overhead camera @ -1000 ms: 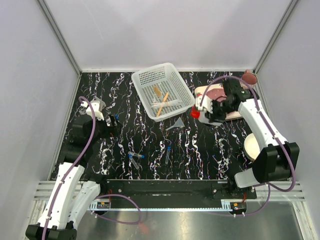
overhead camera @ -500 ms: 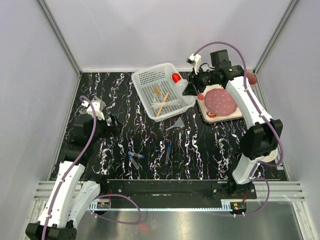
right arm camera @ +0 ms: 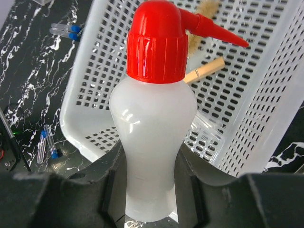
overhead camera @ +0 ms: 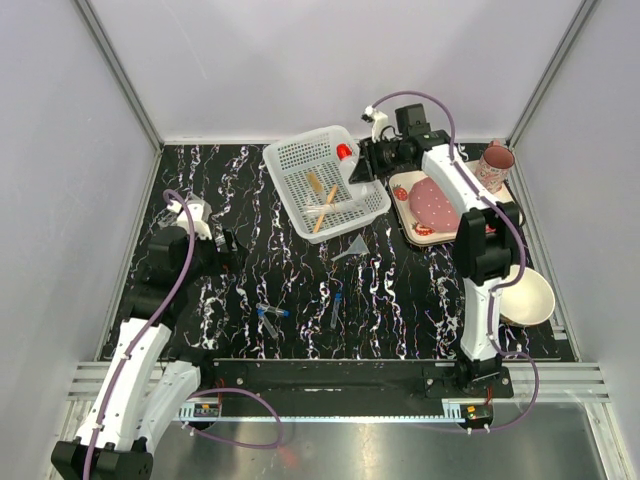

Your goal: Organize the chemistry lab equipment

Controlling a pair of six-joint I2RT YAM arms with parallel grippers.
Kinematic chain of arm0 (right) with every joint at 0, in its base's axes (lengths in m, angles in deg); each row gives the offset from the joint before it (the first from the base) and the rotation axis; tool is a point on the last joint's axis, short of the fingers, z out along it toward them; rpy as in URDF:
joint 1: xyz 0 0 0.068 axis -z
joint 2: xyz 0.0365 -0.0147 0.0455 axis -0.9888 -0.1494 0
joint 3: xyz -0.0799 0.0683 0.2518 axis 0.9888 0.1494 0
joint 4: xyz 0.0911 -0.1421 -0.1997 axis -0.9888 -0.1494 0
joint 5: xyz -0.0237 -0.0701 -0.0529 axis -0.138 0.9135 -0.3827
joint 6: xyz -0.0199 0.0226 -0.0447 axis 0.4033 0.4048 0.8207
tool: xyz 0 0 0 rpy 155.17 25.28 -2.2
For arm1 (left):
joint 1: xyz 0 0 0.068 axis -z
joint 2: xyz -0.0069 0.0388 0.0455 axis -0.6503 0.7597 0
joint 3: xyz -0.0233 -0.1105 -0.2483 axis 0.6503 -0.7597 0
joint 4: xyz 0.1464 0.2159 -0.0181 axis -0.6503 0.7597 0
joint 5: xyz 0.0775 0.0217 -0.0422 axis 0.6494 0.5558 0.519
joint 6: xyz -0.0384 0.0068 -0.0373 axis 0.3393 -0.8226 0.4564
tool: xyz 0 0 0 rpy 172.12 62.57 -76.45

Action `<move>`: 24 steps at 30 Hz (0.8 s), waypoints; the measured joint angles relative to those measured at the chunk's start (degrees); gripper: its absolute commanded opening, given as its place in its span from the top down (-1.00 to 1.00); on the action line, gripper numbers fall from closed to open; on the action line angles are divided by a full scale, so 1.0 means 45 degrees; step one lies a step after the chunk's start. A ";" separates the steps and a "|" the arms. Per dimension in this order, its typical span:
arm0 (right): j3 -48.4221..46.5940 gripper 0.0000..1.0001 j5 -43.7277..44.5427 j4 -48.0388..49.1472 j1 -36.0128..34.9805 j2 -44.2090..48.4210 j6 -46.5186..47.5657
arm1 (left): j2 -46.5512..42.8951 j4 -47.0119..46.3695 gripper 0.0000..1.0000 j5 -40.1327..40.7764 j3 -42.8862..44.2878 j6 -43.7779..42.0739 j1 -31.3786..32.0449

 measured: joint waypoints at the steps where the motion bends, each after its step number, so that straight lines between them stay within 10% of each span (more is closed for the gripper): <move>1: -0.0005 0.08 0.0126 0.0005 -0.0015 -0.0199 -0.0049 | 0.0000 -0.0005 -0.98 -0.0049 0.0000 -0.0005 0.0000; 5: -0.0005 -0.40 0.0525 -0.0019 -0.0097 -0.0767 -0.0209 | -0.0005 -0.0010 -0.98 -0.0491 0.0000 -0.0078 0.0000; 15: 0.0495 -0.71 0.0738 -0.0141 -0.0185 0.0078 0.0277 | -0.0267 -0.0753 -0.96 -0.2783 -0.0219 -0.0180 0.0461; 24: 0.6329 -0.82 -0.1248 0.0661 -0.0185 0.6630 0.2142 | 0.0942 -0.0661 -0.94 -0.1977 -0.0219 0.0141 0.3954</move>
